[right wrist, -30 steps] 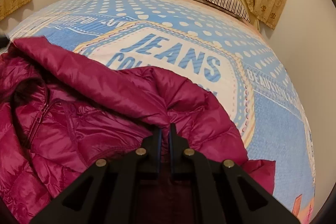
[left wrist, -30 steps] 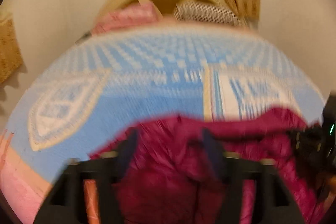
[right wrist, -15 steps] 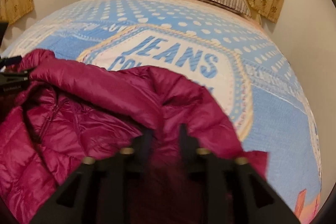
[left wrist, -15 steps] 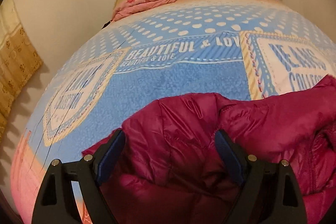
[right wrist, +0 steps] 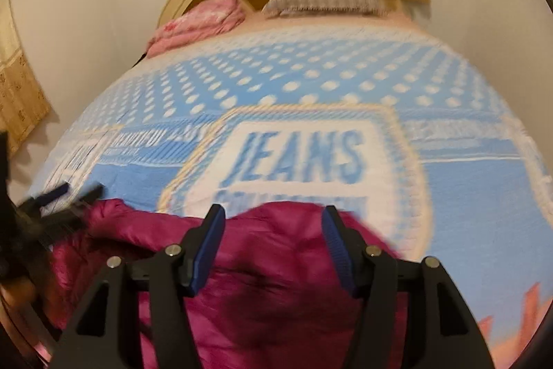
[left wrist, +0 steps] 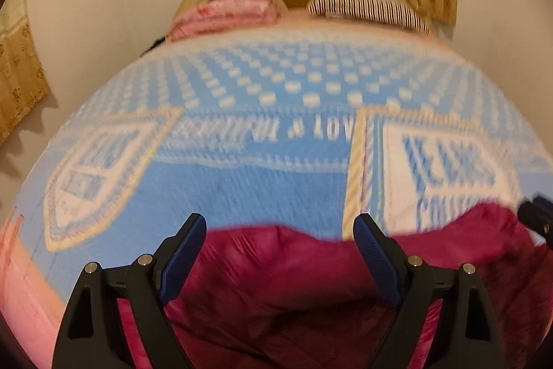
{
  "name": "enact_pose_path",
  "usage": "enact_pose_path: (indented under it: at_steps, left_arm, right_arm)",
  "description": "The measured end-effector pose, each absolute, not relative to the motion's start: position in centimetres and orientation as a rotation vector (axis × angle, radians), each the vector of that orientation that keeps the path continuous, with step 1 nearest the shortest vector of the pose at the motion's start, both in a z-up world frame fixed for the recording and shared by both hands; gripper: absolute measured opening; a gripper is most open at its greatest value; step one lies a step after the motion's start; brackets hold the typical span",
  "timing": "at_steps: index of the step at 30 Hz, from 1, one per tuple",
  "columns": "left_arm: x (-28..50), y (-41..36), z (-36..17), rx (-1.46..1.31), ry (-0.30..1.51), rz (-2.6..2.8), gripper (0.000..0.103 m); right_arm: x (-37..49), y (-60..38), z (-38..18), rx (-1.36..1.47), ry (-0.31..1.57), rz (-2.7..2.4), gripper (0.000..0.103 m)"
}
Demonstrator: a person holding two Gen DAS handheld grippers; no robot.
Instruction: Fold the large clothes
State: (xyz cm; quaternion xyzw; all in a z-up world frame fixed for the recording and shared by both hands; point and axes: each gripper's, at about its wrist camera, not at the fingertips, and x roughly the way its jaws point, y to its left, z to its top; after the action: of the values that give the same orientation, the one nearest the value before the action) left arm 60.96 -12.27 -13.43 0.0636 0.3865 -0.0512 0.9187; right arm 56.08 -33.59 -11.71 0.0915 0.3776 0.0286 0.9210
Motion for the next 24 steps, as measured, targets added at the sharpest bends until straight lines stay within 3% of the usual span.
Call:
enact_pose_path:
  at_steps: [5, 24]
  left_arm:
    - [60.3, -11.9, -18.1, 0.123, 0.873, -0.112, 0.088]
    - [60.2, -12.6, -19.9, 0.164, 0.862, -0.091, 0.093]
  right_arm:
    - [56.8, -29.5, -15.2, 0.106, 0.844, 0.101, 0.061]
    - [56.2, -28.9, -19.4, -0.002, 0.842, 0.054, 0.061]
